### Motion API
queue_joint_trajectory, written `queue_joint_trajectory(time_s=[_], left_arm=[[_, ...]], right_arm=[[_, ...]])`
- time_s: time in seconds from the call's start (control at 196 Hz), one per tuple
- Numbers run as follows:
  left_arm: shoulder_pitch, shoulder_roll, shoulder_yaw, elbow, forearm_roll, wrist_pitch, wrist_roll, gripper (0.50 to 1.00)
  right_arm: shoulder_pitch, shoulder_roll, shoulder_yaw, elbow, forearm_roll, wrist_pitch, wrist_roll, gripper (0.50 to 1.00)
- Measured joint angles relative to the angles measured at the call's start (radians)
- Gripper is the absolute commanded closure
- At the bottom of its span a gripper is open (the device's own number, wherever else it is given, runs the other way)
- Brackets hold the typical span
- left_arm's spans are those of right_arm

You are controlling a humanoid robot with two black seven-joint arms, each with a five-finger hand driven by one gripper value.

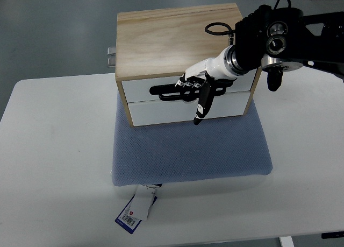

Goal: Open wood drawer with right hand
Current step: 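Reach the right hand over the box to the upper drawer's black handle, then hook the handle with the right fingers and pull the drawer toward the robot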

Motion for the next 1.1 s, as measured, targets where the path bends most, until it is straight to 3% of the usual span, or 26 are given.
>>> queue_joint_trajectory(time_s=[0.143, 0.516, 1.099], left_arm=[[0.000, 0.000, 0.000, 0.000, 0.000, 0.000, 0.000, 0.500], [0.000, 0.000, 0.000, 0.003, -0.002, 0.000, 0.000, 0.500], [0.001, 0.000, 0.000, 0.003, -0.002, 0.005, -0.001, 0.500]], right_arm=[[-0.009, -0.002, -0.002, -0.002, 0.000, 0.028, 0.000, 0.560], [0.011, -0.055, 0.013, 0.064, 0.055, 0.194, 0.000, 0.560], [0.036, -0.199, 0.015, 0.241, 0.135, 0.297, 0.000, 0.560]])
